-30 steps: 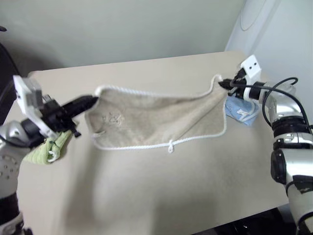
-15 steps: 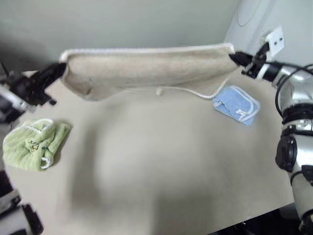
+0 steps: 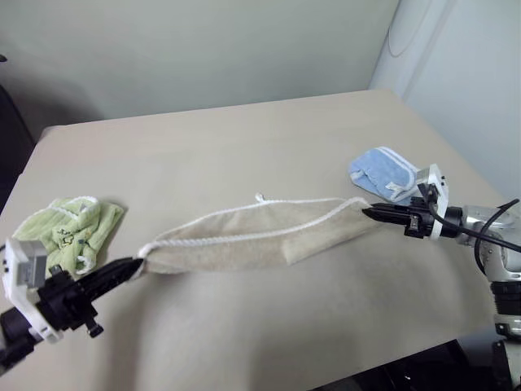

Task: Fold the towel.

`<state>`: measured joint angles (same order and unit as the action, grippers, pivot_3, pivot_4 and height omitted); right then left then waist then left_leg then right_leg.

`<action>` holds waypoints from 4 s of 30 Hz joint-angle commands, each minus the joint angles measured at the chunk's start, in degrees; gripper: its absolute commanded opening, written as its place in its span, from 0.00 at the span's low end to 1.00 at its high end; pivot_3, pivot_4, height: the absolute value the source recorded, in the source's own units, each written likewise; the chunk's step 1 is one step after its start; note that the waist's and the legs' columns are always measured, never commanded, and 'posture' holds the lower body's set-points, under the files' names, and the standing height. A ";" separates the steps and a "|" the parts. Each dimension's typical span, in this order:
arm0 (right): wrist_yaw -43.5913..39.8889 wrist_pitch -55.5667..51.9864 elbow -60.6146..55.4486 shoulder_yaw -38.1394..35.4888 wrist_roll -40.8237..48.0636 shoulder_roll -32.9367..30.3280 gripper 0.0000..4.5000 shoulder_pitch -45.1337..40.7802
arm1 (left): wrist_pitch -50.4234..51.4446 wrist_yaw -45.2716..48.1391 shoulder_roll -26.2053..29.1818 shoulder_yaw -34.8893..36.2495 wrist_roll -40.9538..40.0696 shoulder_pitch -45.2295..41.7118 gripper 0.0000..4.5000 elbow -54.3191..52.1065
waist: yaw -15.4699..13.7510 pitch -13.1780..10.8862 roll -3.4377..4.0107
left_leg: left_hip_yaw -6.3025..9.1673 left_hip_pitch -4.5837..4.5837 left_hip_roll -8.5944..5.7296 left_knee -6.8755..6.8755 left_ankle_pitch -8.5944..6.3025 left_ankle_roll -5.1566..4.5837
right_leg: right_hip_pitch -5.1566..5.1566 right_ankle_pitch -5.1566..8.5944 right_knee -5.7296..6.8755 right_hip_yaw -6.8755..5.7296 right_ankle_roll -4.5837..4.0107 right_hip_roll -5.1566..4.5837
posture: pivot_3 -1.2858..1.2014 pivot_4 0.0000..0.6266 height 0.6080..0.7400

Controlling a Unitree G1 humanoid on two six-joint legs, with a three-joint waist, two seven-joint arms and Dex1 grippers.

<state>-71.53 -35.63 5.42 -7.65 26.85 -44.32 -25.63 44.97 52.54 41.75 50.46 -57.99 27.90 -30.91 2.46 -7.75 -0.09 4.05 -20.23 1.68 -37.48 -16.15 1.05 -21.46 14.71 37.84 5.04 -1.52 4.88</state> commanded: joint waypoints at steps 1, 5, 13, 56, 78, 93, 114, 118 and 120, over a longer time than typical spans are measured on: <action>-0.97 -0.68 -1.82 -0.54 1.76 -1.71 0.00 -0.93 | -1.84 -0.08 -0.87 0.73 1.04 2.32 0.00 -1.68 | -0.20 0.02 -0.04 | 0.00 0.04 0.00 -0.01 -0.01 -0.01 | 0.05 0.01 -0.01 0.00 0.01 0.00 | 0.52 0.24 1.00; 4.06 3.43 5.42 0.88 -2.57 0.52 0.00 -5.99 | -2.98 -5.79 -0.89 -0.24 1.80 -3.97 0.00 3.24 | -0.50 0.03 -0.05 | 0.03 0.16 -0.03 -0.07 -0.13 -0.12 | 0.22 -0.19 0.03 0.03 -0.50 -0.01 | 0.52 0.24 1.00; 8.20 13.36 22.97 5.34 -11.13 2.77 0.00 -14.90 | -4.84 -10.43 3.04 -9.71 9.54 -19.10 0.00 14.47 | -1.10 0.05 -0.07 | 0.11 0.14 -0.03 0.16 -0.16 -0.12 | 0.00 -0.33 0.11 -0.02 -0.71 0.01 | 0.52 0.24 1.00; 8.16 3.60 18.29 -2.14 -7.15 -1.15 0.91 -6.48 | -4.83 -5.74 -1.04 -5.97 10.41 -8.22 0.87 15.25 | -0.98 0.03 -0.11 | 0.06 0.06 -0.03 0.47 0.12 0.46 | -0.18 -0.27 0.05 0.05 -0.76 0.04 | 0.52 0.24 1.00; 7.29 -5.90 8.54 -2.71 -0.90 -2.67 1.00 1.05 | -12.02 -2.04 2.79 -18.20 24.78 -3.42 0.67 19.03 | -1.70 0.10 -0.08 | 0.15 0.27 -0.03 0.41 -0.12 0.05 | 0.06 -0.12 0.16 0.10 -0.73 0.15 | 0.52 0.24 1.00; 10.34 -18.46 3.09 -9.24 8.33 -2.33 1.00 3.15 | -10.96 -0.21 1.30 -12.37 18.43 -3.24 0.18 16.47 | -1.67 0.10 -0.12 | 0.14 0.21 -0.03 0.42 -0.11 0.09 | 0.05 -0.01 0.09 0.14 -0.68 0.20 | 0.52 0.24 1.00; 34.63 -56.87 -7.09 -29.04 33.31 6.88 1.00 6.42 | -8.21 -7.34 -5.06 -16.14 9.94 -3.72 0.18 2.23 | -1.70 0.12 -0.24 | 0.09 0.24 -0.06 0.39 -0.05 0.22 | 0.08 0.42 0.10 0.46 0.00 0.36 | 0.52 0.24 1.00; 45.67 -56.87 -6.10 -27.14 39.84 10.11 1.00 6.63 | -8.06 -8.50 -5.63 -17.67 9.39 -4.44 0.18 1.27 | -1.68 0.12 -0.26 | 0.10 0.33 -0.06 0.39 -0.12 0.09 | 0.08 0.42 0.15 0.91 0.08 0.63 | 0.52 0.24 1.00; 51.61 -56.87 -4.69 -26.84 42.35 11.74 1.00 6.08 | -8.09 -8.92 -5.66 -18.34 9.17 -4.70 0.18 0.95 | -1.66 0.13 -0.29 | 0.10 0.39 -0.06 0.39 -0.15 0.05 | 0.07 0.39 0.16 1.09 0.13 0.72 | 0.52 0.24 1.00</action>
<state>-24.86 -92.14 0.35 -34.22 65.39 -32.88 -18.79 36.82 44.13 36.22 32.16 -47.72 23.46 -27.48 0.80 -7.62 -0.38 4.14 -19.84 1.62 -37.10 -16.36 1.04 -21.41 15.09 38.00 6.20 -1.39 5.62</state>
